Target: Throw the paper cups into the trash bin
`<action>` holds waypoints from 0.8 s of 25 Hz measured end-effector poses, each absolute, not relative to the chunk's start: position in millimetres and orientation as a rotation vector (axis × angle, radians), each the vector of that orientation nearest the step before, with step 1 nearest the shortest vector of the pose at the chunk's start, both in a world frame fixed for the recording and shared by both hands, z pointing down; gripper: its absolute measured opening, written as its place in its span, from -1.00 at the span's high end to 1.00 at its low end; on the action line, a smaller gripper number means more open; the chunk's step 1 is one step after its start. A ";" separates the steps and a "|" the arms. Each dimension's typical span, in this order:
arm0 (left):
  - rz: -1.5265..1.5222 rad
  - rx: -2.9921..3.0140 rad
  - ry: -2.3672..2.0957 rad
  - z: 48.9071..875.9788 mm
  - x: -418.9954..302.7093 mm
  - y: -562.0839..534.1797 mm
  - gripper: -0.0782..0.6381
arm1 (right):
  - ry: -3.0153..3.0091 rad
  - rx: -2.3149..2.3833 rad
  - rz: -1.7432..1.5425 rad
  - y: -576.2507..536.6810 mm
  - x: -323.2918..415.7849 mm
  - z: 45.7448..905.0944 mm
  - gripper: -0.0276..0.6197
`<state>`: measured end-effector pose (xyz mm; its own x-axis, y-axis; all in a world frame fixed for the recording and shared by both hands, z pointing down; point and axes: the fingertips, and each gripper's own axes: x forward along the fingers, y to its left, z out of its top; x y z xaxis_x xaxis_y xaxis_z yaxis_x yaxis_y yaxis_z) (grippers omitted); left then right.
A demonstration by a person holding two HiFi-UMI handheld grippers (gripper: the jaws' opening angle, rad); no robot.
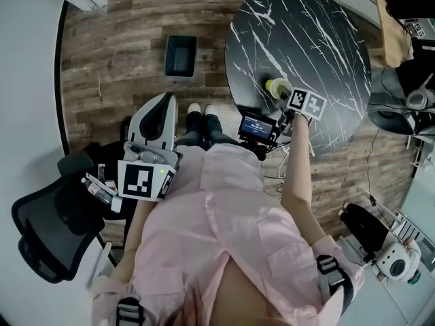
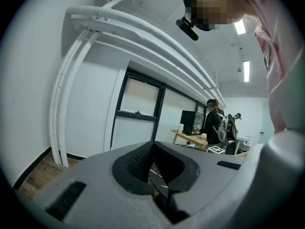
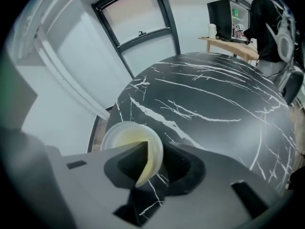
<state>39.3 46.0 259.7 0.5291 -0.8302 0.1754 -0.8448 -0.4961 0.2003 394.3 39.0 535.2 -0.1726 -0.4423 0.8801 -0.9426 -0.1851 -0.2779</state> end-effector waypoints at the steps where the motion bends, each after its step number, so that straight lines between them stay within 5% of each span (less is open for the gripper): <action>1: 0.081 2.508 -1.408 259.8 39.2 45.3 0.74 | -1.584 1.609 1.335 39.9 394.6 536.8 0.66; 20: 0.094 2.527 -1.427 262.9 38.2 48.4 0.74 | -1.683 1.746 1.163 30.4 401.2 507.1 0.79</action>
<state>38.2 48.4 262.9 0.5216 -0.8358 0.1714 -0.8511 -0.4954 0.1738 401.2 30.4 507.1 -0.0989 -0.5827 0.8066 -0.9605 -0.1559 -0.2304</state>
